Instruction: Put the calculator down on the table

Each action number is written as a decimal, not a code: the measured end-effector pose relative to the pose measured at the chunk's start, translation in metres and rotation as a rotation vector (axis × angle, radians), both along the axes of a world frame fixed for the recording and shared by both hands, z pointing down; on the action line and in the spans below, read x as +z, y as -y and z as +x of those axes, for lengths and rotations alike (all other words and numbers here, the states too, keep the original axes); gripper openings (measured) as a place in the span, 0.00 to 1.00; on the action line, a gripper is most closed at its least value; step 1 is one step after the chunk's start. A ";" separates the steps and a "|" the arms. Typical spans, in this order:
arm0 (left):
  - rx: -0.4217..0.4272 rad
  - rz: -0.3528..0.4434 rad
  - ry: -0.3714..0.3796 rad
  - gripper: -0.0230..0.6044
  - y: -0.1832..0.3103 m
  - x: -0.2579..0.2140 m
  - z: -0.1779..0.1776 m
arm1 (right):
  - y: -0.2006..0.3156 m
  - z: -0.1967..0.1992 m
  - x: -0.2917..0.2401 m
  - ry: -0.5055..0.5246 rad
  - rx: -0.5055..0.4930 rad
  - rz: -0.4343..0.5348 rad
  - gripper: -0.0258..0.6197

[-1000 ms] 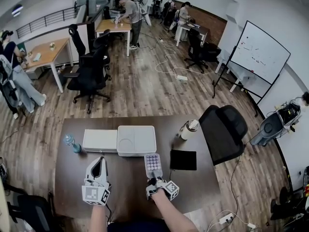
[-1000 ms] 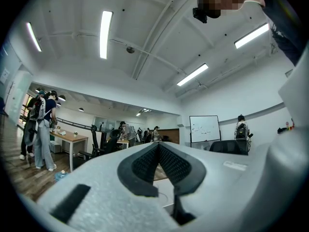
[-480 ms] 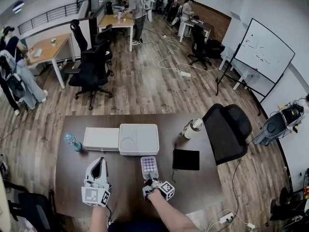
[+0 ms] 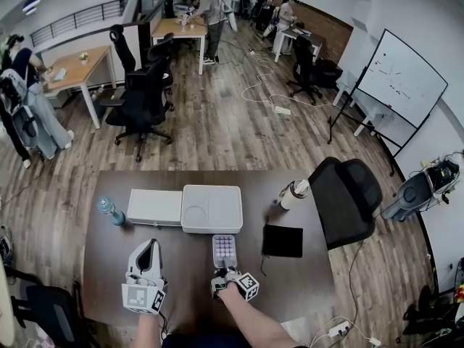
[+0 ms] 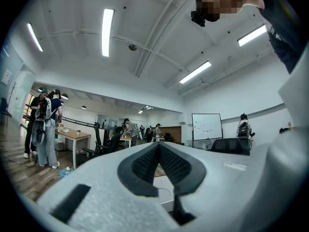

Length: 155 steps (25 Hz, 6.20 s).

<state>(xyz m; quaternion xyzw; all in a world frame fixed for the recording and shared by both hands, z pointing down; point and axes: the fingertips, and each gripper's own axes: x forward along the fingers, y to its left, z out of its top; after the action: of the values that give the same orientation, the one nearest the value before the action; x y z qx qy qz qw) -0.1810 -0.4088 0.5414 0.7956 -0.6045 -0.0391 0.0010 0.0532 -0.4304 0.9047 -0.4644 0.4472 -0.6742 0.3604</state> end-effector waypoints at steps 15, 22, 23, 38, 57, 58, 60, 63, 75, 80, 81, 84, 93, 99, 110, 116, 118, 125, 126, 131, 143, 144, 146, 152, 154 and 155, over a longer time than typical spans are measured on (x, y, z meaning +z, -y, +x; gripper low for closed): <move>-0.031 -0.024 -0.035 0.03 -0.004 0.006 -0.017 | 0.004 -0.002 0.011 -0.045 -0.030 -0.065 0.23; -0.033 -0.031 -0.042 0.03 -0.007 0.008 -0.018 | 0.003 -0.003 0.008 -0.041 -0.028 -0.134 0.28; -0.033 -0.031 -0.045 0.03 -0.008 0.009 -0.017 | 0.006 -0.003 0.006 -0.036 -0.028 -0.137 0.34; -0.028 -0.020 -0.076 0.03 -0.010 0.006 -0.014 | 0.012 -0.008 -0.011 -0.007 0.008 -0.317 0.80; -0.025 -0.018 -0.088 0.03 -0.013 0.002 -0.011 | 0.008 0.025 -0.055 -0.138 -0.021 -0.285 0.82; -0.023 -0.017 -0.088 0.03 -0.012 0.002 -0.010 | 0.011 0.025 -0.062 -0.129 -0.019 -0.264 0.82; -0.018 -0.014 -0.089 0.03 -0.012 0.001 -0.006 | 0.020 0.023 -0.081 -0.092 -0.013 -0.198 0.82; -0.013 -0.016 -0.087 0.03 -0.012 0.001 -0.005 | 0.040 0.013 -0.116 -0.030 -0.001 -0.070 0.82; 0.006 -0.016 -0.058 0.03 -0.011 0.000 0.000 | 0.065 -0.002 -0.240 0.013 -0.004 0.392 0.82; 0.015 -0.012 -0.057 0.03 -0.011 -0.001 0.002 | 0.064 0.001 -0.249 0.006 0.000 0.427 0.81; 0.016 -0.012 -0.057 0.03 -0.012 0.000 0.002 | 0.063 0.002 -0.251 -0.008 -0.004 0.439 0.81; 0.015 -0.015 -0.056 0.03 -0.010 0.003 0.004 | 0.064 0.004 -0.261 -0.089 -0.042 0.502 0.81; 0.021 -0.021 -0.062 0.03 -0.011 0.002 0.003 | 0.053 -0.019 -0.305 -0.670 -0.296 0.693 0.80; 0.031 -0.026 -0.064 0.03 -0.010 0.003 0.014 | 0.045 -0.022 -0.324 -1.046 -0.382 0.752 0.79; 0.040 -0.020 -0.036 0.03 -0.009 0.002 0.019 | 0.035 -0.029 -0.341 -1.399 -0.460 0.825 0.75; 0.054 -0.021 -0.032 0.03 -0.009 0.000 0.017 | 0.034 -0.017 -0.346 -1.409 -0.402 0.779 0.53; 0.060 -0.023 -0.030 0.03 -0.009 0.001 0.018 | 0.033 -0.010 -0.349 -1.420 -0.369 0.763 0.37; 0.051 -0.015 -0.084 0.03 -0.012 -0.002 0.015 | 0.029 0.006 -0.356 -1.423 -0.314 0.732 0.05; 0.053 -0.013 -0.083 0.03 -0.012 -0.002 0.016 | 0.028 0.007 -0.355 -1.430 -0.315 0.730 0.05; 0.057 -0.021 -0.068 0.03 -0.011 -0.004 0.016 | 0.028 0.005 -0.357 -1.474 -0.333 0.739 0.05; 0.048 -0.025 -0.075 0.03 -0.010 -0.002 0.016 | 0.027 0.006 -0.349 -1.505 -0.374 0.735 0.05; 0.045 -0.027 -0.076 0.03 -0.010 -0.001 0.016 | 0.026 0.007 -0.348 -1.506 -0.376 0.734 0.05; 0.039 -0.028 -0.070 0.03 -0.010 -0.001 0.015 | 0.026 0.007 -0.349 -1.516 -0.377 0.739 0.05; 0.037 -0.043 0.023 0.03 -0.009 0.002 0.021 | 0.025 0.004 -0.351 -1.544 -0.392 0.751 0.05; 0.032 -0.047 0.019 0.03 -0.009 0.005 0.020 | 0.024 0.003 -0.349 -1.549 -0.401 0.749 0.05; 0.030 -0.046 0.018 0.03 -0.009 0.005 0.020 | 0.024 0.003 -0.348 -1.551 -0.405 0.749 0.05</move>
<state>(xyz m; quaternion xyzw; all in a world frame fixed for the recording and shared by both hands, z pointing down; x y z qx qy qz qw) -0.1610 -0.3993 0.5462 0.8048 -0.5931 -0.0179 0.0146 0.0561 -0.4544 0.5570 -0.5543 0.8307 -0.0293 -0.0422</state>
